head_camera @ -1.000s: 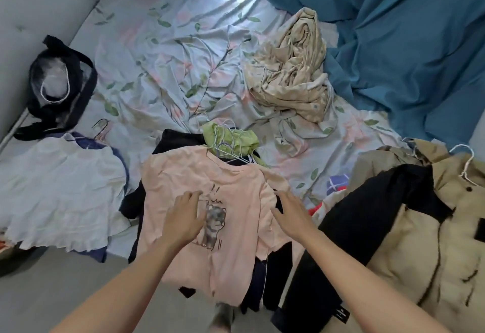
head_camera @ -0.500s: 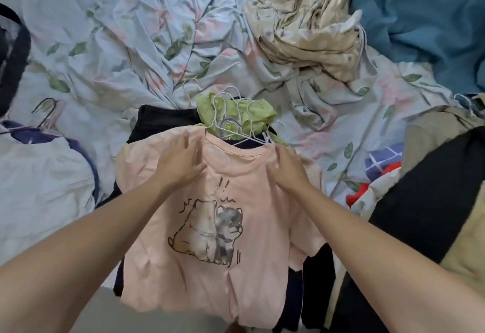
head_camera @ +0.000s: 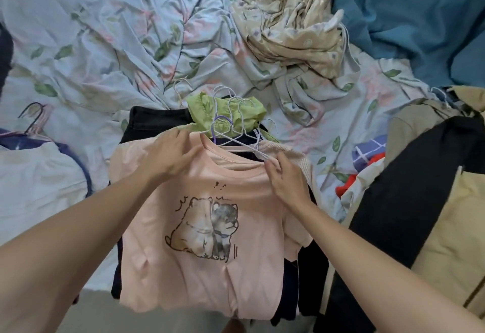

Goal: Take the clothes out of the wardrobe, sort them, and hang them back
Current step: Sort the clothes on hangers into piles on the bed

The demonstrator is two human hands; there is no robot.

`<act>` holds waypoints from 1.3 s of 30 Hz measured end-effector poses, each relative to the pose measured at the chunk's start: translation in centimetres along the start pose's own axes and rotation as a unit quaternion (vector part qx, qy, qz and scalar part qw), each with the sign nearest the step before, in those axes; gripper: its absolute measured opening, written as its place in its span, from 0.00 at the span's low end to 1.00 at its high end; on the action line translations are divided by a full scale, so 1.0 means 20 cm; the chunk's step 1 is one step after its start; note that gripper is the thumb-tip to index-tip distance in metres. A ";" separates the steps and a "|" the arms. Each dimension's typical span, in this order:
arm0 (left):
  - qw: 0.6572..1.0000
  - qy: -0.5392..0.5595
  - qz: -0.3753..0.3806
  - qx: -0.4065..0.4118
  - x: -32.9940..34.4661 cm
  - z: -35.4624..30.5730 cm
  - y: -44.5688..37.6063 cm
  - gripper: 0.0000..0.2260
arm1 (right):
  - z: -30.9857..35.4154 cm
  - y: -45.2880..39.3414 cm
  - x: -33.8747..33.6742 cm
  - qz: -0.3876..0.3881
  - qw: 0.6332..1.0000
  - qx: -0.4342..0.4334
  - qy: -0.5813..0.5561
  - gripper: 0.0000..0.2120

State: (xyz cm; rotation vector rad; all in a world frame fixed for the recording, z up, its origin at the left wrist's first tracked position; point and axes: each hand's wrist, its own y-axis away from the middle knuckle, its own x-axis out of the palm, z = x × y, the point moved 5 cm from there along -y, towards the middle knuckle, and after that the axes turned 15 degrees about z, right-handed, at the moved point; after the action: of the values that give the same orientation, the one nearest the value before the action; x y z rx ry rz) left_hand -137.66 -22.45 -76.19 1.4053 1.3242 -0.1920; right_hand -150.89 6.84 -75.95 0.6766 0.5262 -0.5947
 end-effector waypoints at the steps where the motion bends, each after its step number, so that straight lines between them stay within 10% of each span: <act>1: 1.000 -0.015 -0.015 0.004 0.00 -0.02 0.02 0.24 | -0.02 0.05 -0.01 0.000 1.000 0.003 0.000 0.16; 17: 0.983 -0.029 -0.159 0.092 -0.01 -0.68 0.72 0.15 | -0.19 0.67 -0.43 -0.019 0.995 -0.085 -0.041 0.11; 39: 0.931 -0.097 -0.217 0.277 -0.07 -2.76 2.53 0.16 | -0.01 2.96 -1.79 -0.153 0.978 -0.133 0.050 0.16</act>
State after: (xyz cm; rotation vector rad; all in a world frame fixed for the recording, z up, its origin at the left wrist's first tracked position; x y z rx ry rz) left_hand -129.13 32.88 -26.42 1.4764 1.4604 -1.0451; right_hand -137.58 56.09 -29.17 0.3749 0.7961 -0.7639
